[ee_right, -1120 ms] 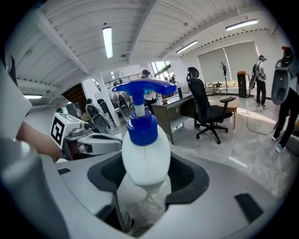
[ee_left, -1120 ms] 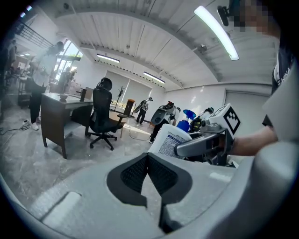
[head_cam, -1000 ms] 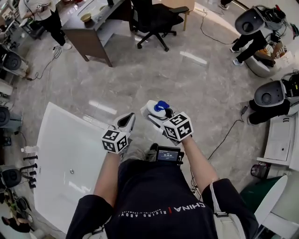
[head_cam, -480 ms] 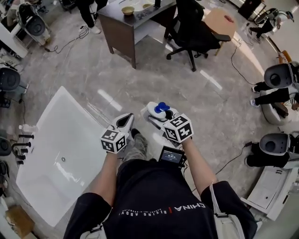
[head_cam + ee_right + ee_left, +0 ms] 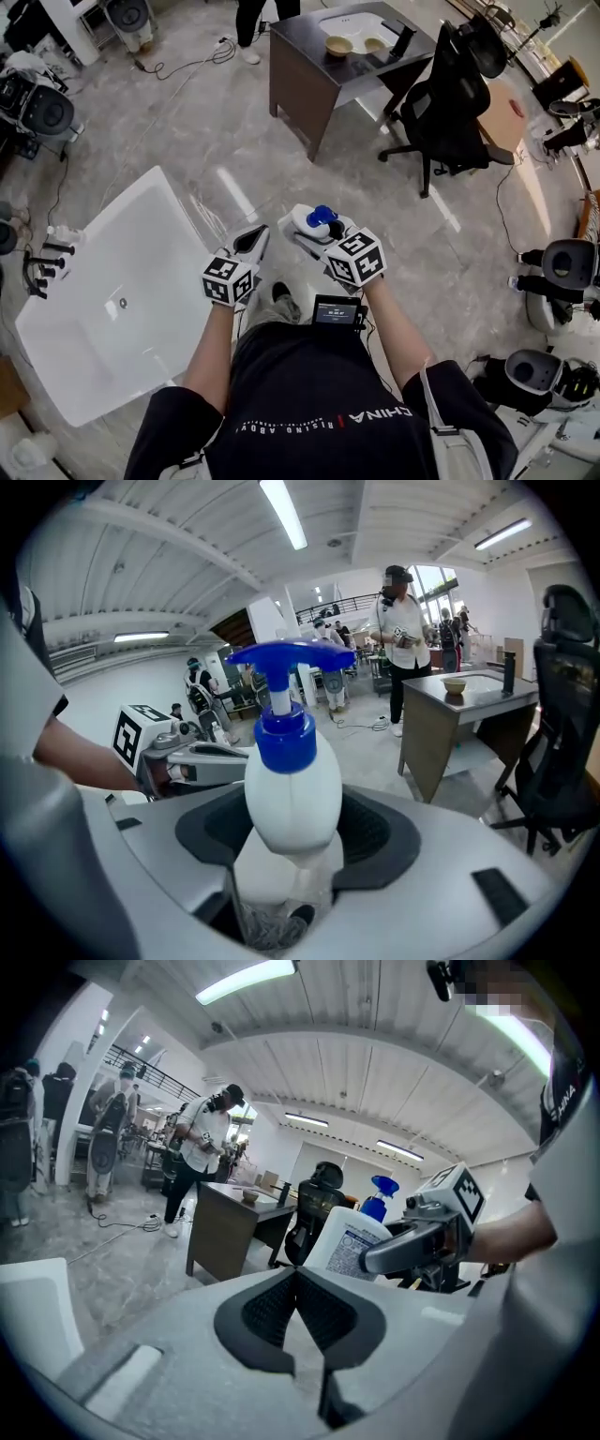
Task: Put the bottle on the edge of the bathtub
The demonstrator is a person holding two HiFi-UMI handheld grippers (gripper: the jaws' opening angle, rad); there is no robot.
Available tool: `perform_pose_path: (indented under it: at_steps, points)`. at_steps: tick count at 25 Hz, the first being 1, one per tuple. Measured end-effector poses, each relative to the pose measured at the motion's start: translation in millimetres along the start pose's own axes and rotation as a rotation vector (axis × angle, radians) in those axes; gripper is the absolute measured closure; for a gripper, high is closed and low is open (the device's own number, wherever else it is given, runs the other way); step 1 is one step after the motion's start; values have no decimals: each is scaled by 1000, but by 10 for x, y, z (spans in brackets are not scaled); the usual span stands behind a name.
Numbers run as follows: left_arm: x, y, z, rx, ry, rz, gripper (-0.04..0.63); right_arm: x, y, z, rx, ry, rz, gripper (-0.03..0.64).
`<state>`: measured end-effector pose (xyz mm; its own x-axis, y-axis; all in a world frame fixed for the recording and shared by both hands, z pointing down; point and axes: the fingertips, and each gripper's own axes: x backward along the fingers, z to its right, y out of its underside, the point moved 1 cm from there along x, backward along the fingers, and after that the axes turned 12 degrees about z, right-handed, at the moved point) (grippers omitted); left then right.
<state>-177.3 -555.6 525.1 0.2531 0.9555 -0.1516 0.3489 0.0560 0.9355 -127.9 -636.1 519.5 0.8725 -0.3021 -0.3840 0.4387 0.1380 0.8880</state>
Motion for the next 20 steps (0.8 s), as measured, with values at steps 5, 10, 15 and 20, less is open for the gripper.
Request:
perform_pose_path:
  at_steps: [5, 10, 15, 20]
  points:
    - [40, -170, -469, 22, -108, 37, 586, -474, -197, 27, 36, -84, -38, 348]
    - [57, -209, -806, 52, -210, 50, 586, -882, -312, 47, 80, -178, -82, 348]
    - [59, -342, -1184, 63, -326, 76, 586, -1394, -548, 64, 127, -300, -106, 348]
    - [-5, -593, -1568, 65, -435, 94, 586, -1852, -895, 115, 159, -408, -114, 348]
